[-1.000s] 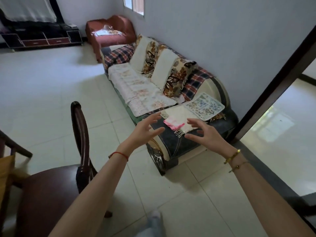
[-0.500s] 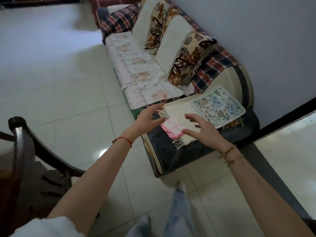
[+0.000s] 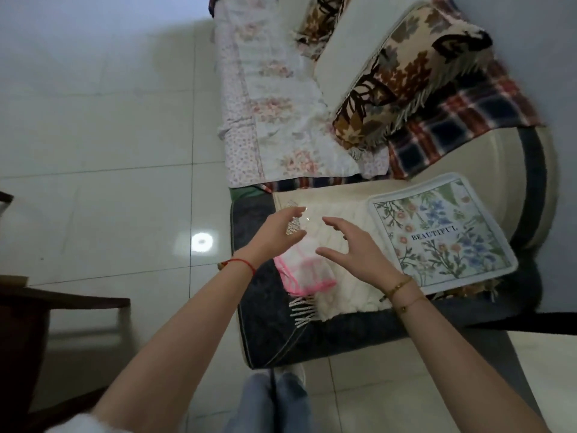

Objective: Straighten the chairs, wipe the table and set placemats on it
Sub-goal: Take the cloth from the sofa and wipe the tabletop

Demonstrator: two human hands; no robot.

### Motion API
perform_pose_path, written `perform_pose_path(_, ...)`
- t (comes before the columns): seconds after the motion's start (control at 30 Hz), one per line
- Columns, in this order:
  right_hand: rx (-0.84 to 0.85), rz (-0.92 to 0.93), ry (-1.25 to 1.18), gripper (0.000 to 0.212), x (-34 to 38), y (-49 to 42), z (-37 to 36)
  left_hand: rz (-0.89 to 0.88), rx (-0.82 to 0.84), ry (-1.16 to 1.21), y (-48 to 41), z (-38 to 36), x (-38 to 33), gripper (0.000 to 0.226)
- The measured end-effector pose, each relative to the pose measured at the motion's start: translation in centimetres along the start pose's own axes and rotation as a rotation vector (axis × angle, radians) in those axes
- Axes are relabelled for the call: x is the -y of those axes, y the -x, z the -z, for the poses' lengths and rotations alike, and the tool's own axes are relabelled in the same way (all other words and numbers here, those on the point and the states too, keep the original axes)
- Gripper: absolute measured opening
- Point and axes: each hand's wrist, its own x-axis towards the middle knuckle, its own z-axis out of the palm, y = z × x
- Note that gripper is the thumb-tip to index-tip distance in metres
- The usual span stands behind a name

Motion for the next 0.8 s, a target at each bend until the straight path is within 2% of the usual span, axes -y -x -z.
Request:
perform_pose_path(0.17,0.056,0.038,0.056,0.071,-5.8,-4.9,-2.9,0.041,0.043,-0.126,-3.6,-4.2,4.0,0.058)
perform_pose_path(0.37,0.124,0.058,0.088,0.071,-10.1,-6.2,-6.6,0.104,0.131,-0.314,-3.5,-7.5,7.9,0.057)
perform_pose_path(0.5,0.138,0.051,0.112,0.071,-11.7,-6.5,-7.8,0.142,0.086,-0.411,-3.5,-8.9,8.5,0.059)
perform_pose_path(0.67,0.134,0.034,0.119,0.070,-11.9,-6.7,-8.1,0.220,0.033,-0.384,-3.9,-9.8,8.6,0.043)
perform_pose_path(0.8,0.135,0.026,0.122,0.072,-11.7,-6.4,-8.0,0.198,0.054,-0.381,-3.7,-9.5,8.7,0.026)
